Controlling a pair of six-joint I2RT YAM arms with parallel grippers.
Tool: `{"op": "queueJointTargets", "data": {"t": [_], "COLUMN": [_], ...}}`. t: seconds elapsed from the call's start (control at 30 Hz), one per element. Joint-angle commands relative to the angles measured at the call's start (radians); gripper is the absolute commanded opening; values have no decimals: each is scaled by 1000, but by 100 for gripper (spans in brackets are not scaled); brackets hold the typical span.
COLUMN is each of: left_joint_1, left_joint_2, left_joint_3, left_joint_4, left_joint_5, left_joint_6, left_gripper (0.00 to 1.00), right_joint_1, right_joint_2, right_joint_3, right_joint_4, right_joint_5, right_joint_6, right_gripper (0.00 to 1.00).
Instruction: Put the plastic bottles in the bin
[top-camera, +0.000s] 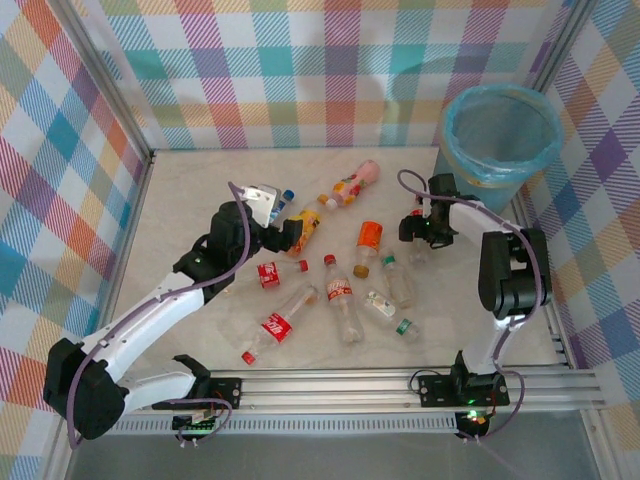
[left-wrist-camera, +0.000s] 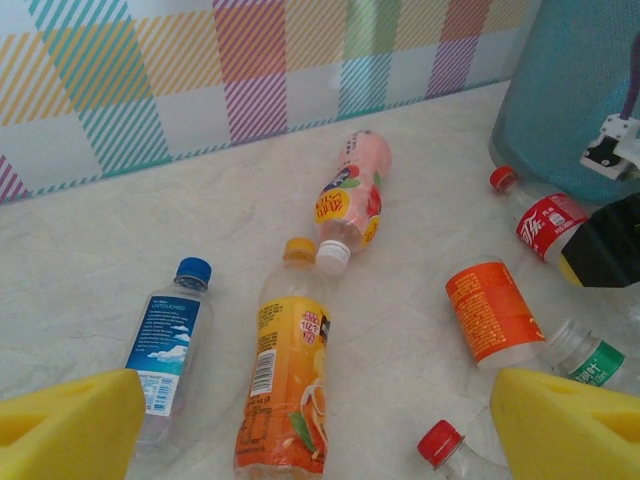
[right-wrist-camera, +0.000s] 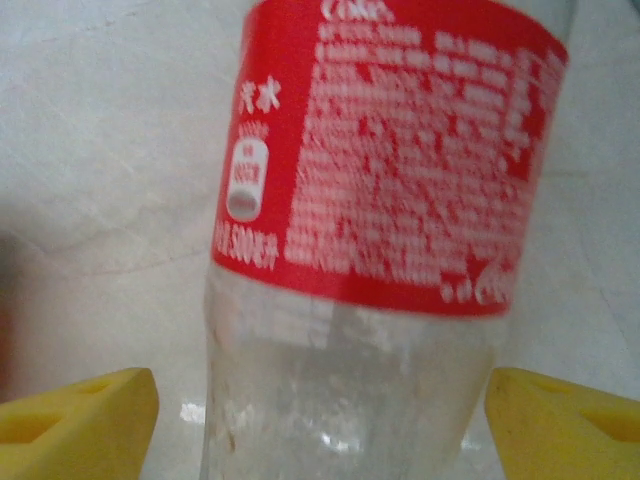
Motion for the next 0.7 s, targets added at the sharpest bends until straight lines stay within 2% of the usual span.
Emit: {"op": "queueJointTargets", "data": {"t": [0.0, 0.1, 0.27, 0.43, 0.67], "left_joint_1": [-7, -7, -7, -7, -7], "left_joint_2": [4, 10, 35, 50, 94], "left_joint_3": [34, 40, 67, 105, 216], "left_joint_4": [-18, -21, -42, -73, -126], "left_joint_5": [-7, -9, -3, 1, 8], "left_joint_6": [-21, -26, -45, -64, -140], "left_gripper": [89, 89, 89, 89, 89], "right_joint_1": [8, 11, 16, 33, 67], "right_joint_2": [28, 31, 30, -23, -167], "right_joint_3": [34, 41, 55, 43, 14], "right_joint_4": [-30, -20, -14, -11, -2], "right_joint_5": [6, 7, -1, -15, -50], "right_joint_6": [-11, -10, -12, -16, -18], "right_gripper": [81, 77, 65, 56, 52]}}
